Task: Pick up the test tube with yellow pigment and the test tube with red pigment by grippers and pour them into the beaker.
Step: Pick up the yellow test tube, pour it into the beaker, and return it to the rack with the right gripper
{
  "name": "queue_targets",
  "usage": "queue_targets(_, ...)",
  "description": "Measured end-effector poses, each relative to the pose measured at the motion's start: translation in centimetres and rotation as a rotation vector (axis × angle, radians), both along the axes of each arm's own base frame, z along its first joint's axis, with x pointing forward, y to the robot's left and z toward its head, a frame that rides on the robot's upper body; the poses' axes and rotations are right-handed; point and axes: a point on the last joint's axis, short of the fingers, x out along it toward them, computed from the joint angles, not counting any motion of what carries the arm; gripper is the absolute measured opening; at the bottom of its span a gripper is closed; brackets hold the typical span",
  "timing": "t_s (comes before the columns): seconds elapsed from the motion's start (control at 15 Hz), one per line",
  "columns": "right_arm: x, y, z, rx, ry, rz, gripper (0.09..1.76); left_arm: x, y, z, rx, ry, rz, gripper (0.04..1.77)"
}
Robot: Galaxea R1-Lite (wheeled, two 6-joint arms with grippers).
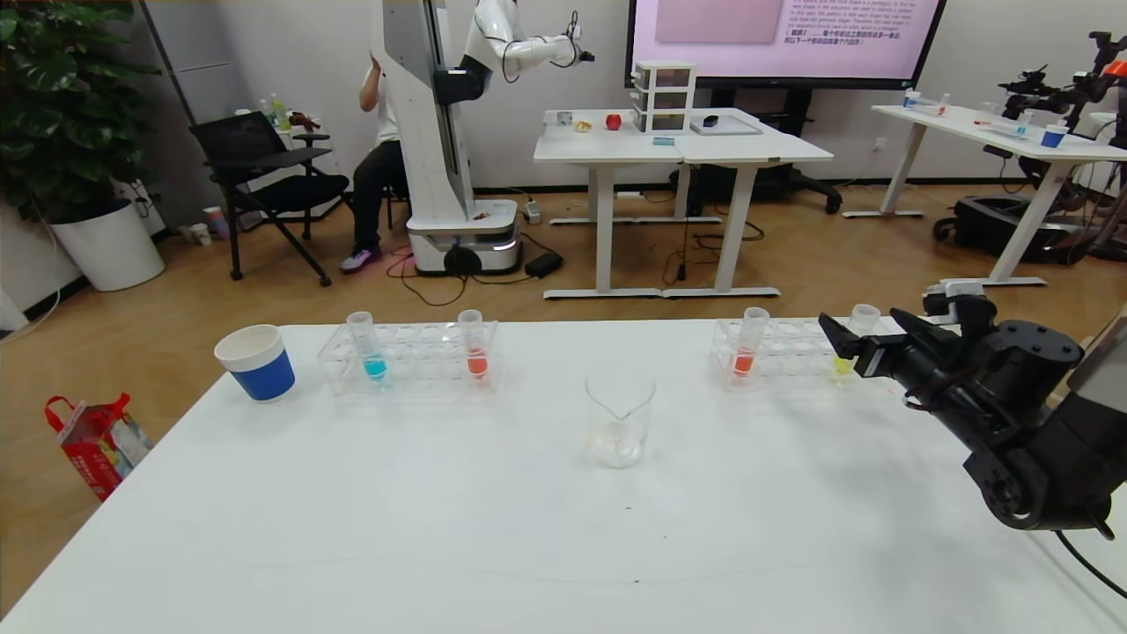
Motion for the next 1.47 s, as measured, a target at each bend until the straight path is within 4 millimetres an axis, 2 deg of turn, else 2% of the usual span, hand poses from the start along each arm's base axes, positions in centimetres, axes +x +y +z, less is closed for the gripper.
queue_targets(0.47,2.0,-0.5,-1.3,-0.003,-0.014,-0.008,1.74,0.0,0.0,0.0,0.000,0.000,0.000,1.75)
queue_targets(0.53,2.1,-0.5,-1.3,-0.003,-0.015,-0.010,1.66,0.0,0.0,0.0,0.000,0.000,0.000,1.75)
queue_targets(0.6,2.1,-0.5,-1.5,-0.002,-0.013,-0.012,1.44,0.0,0.0,0.0,0.000,0.000,0.000,1.75)
queue_targets(0.73,2.2,-0.6,-1.5,-0.002,-0.013,-0.016,0.59,0.0,0.0,0.0,0.000,0.000,0.000,1.75)
queue_targets(0.8,2.2,-0.6,-1.5,-0.003,-0.013,-0.017,0.35,0.0,0.0,0.0,0.000,0.000,0.000,1.75)
queue_targets(0.87,2.2,-0.5,-1.5,-0.003,-0.014,-0.015,0.34,0.0,0.0,0.0,0.000,0.000,0.000,1.75)
queue_targets(0.93,2.2,-0.5,-1.5,-0.003,-0.013,-0.014,0.57,0.0,0.0,0.0,0.000,0.000,0.000,1.75)
queue_targets(1.0,2.2,-0.5,-1.5,-0.003,-0.013,-0.014,0.51,0.0,0.0,0.0,0.000,0.000,0.000,1.75)
queue_targets(1.27,2.1,-0.4,-1.0,-0.006,-0.027,-0.011,0.51,0.0,0.0,0.0,0.000,0.000,0.000,1.75)
queue_targets(1.47,1.9,-0.1,1.2,-0.013,-0.065,-0.006,0.51,0.0,0.0,0.0,0.000,0.000,0.000,1.75)
